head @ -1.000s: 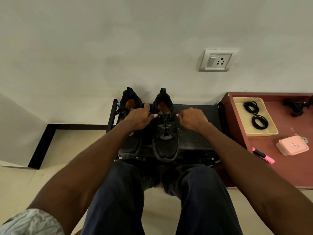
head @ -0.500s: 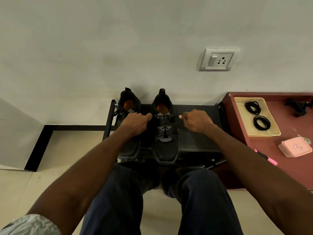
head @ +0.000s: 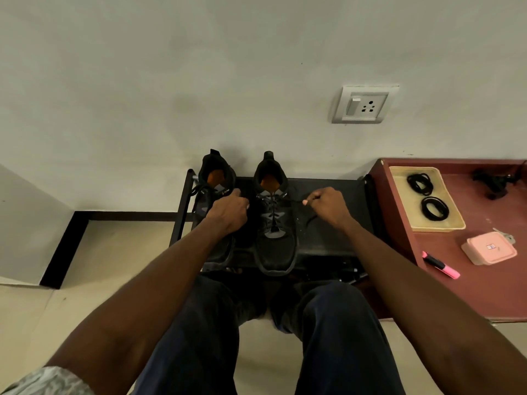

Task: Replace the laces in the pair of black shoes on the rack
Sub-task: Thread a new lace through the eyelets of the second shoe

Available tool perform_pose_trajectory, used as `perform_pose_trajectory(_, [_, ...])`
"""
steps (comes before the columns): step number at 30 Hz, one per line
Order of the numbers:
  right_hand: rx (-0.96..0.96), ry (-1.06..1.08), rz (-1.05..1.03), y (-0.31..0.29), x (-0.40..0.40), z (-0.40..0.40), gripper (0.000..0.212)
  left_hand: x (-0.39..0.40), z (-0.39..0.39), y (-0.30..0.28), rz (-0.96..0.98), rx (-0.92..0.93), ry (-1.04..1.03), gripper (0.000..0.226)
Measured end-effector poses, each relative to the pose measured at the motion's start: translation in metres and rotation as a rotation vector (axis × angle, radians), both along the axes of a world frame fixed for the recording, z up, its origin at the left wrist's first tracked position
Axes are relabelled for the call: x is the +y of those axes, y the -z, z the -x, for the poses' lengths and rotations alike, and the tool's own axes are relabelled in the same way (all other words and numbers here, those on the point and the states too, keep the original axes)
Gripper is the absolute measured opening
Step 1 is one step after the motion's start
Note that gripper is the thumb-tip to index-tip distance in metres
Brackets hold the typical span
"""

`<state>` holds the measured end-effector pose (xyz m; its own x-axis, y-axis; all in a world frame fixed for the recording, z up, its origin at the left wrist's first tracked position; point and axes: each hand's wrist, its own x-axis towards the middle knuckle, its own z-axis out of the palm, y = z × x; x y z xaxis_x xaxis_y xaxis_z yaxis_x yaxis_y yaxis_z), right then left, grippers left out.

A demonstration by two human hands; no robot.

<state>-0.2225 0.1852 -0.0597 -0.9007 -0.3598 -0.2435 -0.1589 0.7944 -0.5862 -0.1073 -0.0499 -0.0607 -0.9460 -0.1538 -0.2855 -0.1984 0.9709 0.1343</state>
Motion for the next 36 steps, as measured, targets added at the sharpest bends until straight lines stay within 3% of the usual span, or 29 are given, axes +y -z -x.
perform_pose_trajectory(2, [0.017, 0.057, -0.127, -0.006, 0.001, 0.000, 0.023, 0.002, 0.000, 0.003, -0.035, -0.004, -0.019, 0.022])
perform_pose_trajectory(4, [0.107, 0.037, -0.408, -0.014, -0.001, -0.005, 0.036, 0.008, -0.003, 0.002, -0.043, 0.033, -0.069, 0.036])
perform_pose_trajectory(6, [0.187, -0.021, -0.546, -0.024, -0.008, -0.010, 0.041, 0.012, -0.005, -0.002, 0.010, 0.112, -0.153, 0.047])
perform_pose_trajectory(9, [0.251, -0.121, -0.448, -0.025, -0.026, -0.012, 0.043, 0.016, 0.000, -0.008, -0.034, 0.264, -0.241, 0.035])
perform_pose_trajectory(12, [0.028, -0.150, -0.114, -0.021, -0.044, -0.016, 0.039, 0.020, 0.009, -0.009, -0.333, 0.306, -0.325, 0.028])
perform_pose_trajectory(16, [-0.092, -0.077, 0.026, -0.003, -0.056, -0.023, 0.029, 0.024, 0.010, -0.003, -0.627, 0.270, -0.397, 0.007])
perform_pose_trajectory(19, [-0.047, -0.074, 0.063, 0.005, -0.054, -0.022, 0.018, 0.024, 0.008, 0.002, -0.668, 0.278, -0.381, 0.012])
perform_pose_trajectory(22, [-0.073, -0.058, 0.144, 0.004, -0.050, -0.020, 0.009, 0.023, 0.007, 0.005, -0.709, 0.329, -0.399, 0.002])
perform_pose_trajectory(24, [-0.127, -0.069, 0.190, 0.000, -0.049, -0.019, 0.008, 0.023, 0.007, 0.008, -0.730, 0.321, -0.379, 0.016])
perform_pose_trajectory(28, [-0.100, -0.144, 0.143, -0.004, -0.048, -0.014, 0.012, 0.023, 0.010, 0.010, -0.575, 0.300, -0.252, 0.019])
perform_pose_trajectory(33, [-0.034, -0.222, 0.016, -0.010, -0.045, -0.009, 0.017, 0.015, 0.010, 0.005, -0.758, 0.276, -0.269, 0.002])
perform_pose_trajectory(36, [0.070, -0.311, -0.169, -0.012, -0.042, -0.008, 0.016, 0.011, 0.014, -0.002, -0.590, 0.166, -0.138, 0.013])
